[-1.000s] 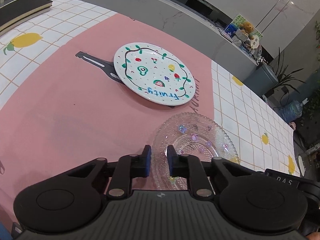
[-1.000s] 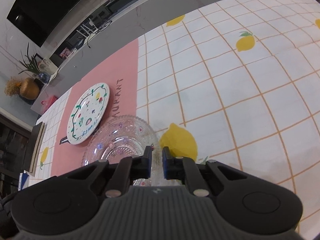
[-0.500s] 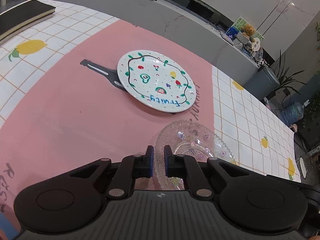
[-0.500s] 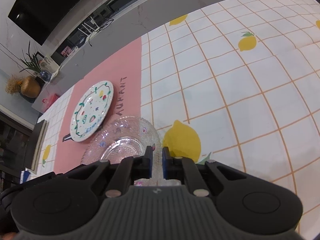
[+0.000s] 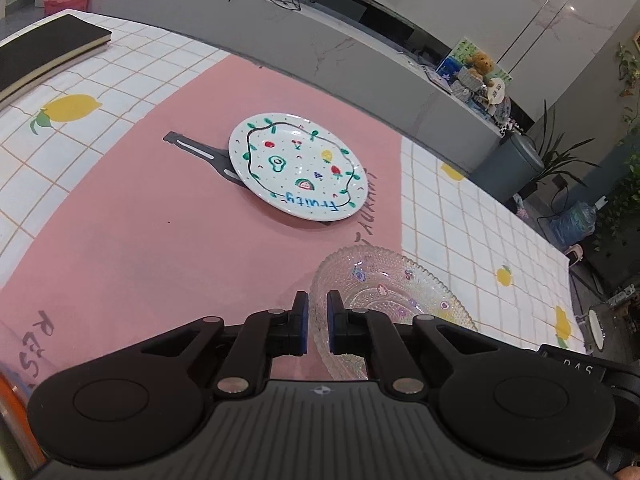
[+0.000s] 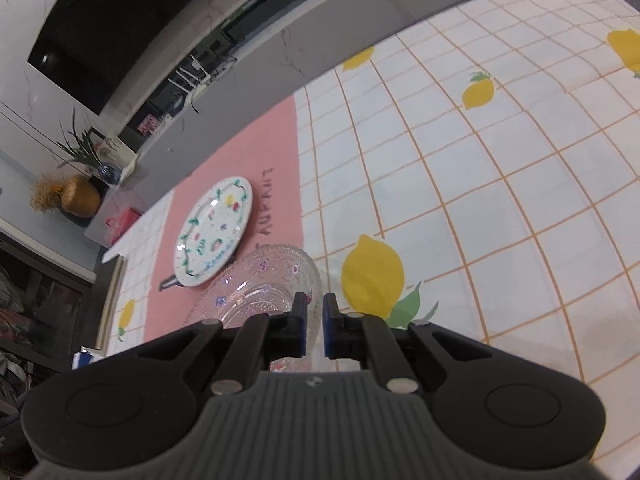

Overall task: Organize plates and bowls
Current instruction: 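Carry the stacked glass plates with both grippers beside the nested bowls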

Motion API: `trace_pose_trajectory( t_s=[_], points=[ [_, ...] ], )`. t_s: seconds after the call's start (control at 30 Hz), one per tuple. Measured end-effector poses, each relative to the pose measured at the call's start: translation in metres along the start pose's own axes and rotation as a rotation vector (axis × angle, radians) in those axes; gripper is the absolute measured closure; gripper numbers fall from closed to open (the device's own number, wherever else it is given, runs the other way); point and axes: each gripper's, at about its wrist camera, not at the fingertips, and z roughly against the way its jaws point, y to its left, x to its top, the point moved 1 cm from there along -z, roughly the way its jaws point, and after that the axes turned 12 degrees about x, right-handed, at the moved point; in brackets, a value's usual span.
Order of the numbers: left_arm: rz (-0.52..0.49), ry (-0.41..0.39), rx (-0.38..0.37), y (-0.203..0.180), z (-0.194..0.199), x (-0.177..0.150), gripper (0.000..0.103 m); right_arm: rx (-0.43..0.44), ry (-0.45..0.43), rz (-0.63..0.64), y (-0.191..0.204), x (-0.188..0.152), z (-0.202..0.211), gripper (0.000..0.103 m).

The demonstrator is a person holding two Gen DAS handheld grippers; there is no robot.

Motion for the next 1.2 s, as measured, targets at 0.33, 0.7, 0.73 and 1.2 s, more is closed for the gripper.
trace_pose_trajectory(
  t_s=[0.33, 0.7, 0.73, 1.2],
  points=[
    [-0.008, -0.034, -0.032, 0.004, 0.04, -0.005, 0.094, 0.03, -0.052, 0.022, 0.023, -0.017, 0.037, 0.098],
    [-0.03, -0.043, -0.108, 0.01, 0.083, -0.028, 0.094, 0.009, -0.082, 0.067, 0.044, -0.043, 0.087, 0.098],
    [-0.035, -0.043, -0.112, 0.012, 0.086, -0.03, 0.094, 0.008, -0.082, 0.063, 0.044, -0.046, 0.09, 0.098],
    [-0.085, 0.001, -0.108, 0.032, 0.097, -0.072, 0.094, -0.023, -0.038, 0.013, 0.031, -0.092, 0.105, 0.098]
  ],
)
